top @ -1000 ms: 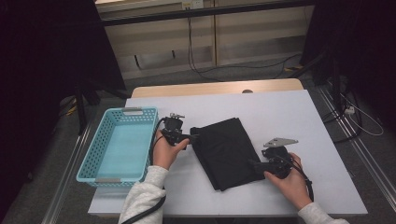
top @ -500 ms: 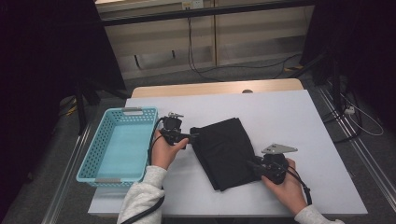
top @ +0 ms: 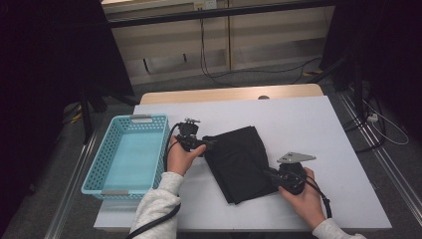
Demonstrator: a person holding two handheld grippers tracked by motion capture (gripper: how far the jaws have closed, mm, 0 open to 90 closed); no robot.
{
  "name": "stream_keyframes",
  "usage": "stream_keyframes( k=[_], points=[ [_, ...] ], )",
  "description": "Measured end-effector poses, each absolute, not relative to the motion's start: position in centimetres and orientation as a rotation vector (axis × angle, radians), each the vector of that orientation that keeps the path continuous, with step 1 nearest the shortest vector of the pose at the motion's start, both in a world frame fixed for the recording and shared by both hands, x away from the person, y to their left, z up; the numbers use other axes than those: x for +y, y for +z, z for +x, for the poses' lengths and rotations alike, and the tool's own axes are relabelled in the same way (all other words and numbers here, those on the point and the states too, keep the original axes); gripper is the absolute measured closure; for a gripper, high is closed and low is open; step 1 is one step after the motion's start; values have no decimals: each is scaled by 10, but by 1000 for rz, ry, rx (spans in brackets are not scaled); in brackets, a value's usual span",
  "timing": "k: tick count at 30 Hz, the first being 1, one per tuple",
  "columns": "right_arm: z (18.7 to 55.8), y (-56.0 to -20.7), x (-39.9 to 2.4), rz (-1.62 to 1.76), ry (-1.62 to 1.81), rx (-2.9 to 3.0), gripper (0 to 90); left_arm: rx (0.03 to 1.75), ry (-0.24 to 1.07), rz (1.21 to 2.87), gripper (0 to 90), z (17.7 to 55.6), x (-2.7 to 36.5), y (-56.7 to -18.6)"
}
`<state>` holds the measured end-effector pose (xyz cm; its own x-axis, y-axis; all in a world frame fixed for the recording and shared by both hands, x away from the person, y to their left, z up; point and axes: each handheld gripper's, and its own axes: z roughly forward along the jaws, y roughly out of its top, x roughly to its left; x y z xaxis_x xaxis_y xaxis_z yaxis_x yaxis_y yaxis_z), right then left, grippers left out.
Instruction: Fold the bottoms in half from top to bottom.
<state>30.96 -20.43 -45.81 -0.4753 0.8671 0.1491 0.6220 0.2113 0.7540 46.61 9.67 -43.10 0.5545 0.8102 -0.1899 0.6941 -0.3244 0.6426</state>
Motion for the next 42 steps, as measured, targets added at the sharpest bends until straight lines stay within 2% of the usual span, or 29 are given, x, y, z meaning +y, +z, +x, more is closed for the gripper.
stream_keyframes(
  k=[7,10,12,17,18,19,20,22,24,25,26,34,42],
  points=[
    [308,-457,-203,1389,1113,2186,804,1259,211,2112,92,472,95,-442],
    [309,-458,-204,1396,1119,2189,803,1282,202,2116,162,473,98,-448],
    [309,-458,-204,1396,1120,2189,802,1277,222,2116,179,472,99,-449],
    [308,-459,-203,1395,1114,2193,802,1278,221,2158,373,469,98,-445],
    [308,-460,-202,1394,1115,2195,803,1280,213,2163,442,468,96,-445],
    [308,-460,-202,1394,1115,2195,803,1286,201,2164,442,468,95,-444],
    [308,-460,-202,1391,1111,2195,802,1294,198,2166,479,468,94,-444],
    [308,-460,-202,1388,1112,2196,803,1315,138,2153,568,469,93,-443],
    [307,-460,-201,1388,1113,2192,804,1313,106,2153,709,469,91,-443],
    [307,-460,-201,1388,1113,2192,804,1314,90,2157,709,469,90,-442],
    [307,-460,-202,1396,1120,2184,804,1335,59,2154,757,471,91,-441],
    [306,-458,-202,1389,1130,2168,807,1381,4,2216,812,477,90,-430],
    [307,-452,-200,1394,1175,2151,809,1422,-53,2284,821,488,89,-411]
  ],
)
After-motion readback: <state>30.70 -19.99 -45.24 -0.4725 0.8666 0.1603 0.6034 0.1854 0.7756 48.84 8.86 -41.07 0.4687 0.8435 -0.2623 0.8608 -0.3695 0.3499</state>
